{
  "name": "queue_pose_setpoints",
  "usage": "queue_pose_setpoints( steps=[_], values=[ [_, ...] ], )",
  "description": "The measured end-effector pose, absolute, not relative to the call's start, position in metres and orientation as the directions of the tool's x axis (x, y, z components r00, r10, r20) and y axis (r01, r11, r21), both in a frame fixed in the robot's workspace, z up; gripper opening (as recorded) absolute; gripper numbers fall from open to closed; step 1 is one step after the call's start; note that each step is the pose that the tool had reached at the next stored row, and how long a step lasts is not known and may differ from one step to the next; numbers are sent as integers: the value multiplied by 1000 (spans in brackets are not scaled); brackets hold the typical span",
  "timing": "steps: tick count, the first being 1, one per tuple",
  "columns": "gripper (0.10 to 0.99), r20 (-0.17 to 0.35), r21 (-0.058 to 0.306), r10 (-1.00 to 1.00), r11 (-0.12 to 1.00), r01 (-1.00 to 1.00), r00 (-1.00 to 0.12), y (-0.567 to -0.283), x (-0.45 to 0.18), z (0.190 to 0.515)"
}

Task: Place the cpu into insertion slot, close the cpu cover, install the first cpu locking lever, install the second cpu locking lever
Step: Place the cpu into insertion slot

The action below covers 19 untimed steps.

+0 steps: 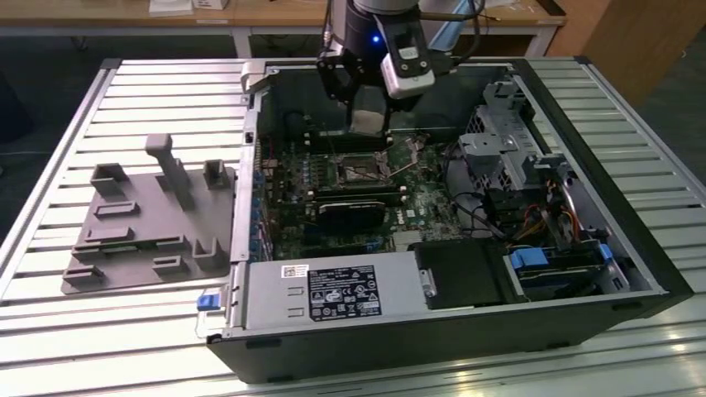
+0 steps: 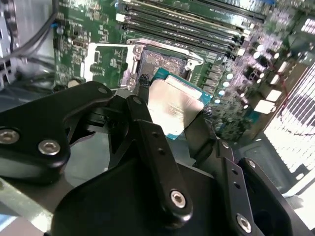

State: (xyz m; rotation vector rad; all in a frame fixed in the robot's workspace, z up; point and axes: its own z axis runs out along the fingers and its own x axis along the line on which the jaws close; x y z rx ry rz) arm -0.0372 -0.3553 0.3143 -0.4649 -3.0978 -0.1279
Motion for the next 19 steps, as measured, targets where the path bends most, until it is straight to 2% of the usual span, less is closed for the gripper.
queue_pose_setpoints(
  steps=[19],
  values=[
    [541, 19, 80, 599, 797, 598, -801, -355, -37, 304]
  ],
)
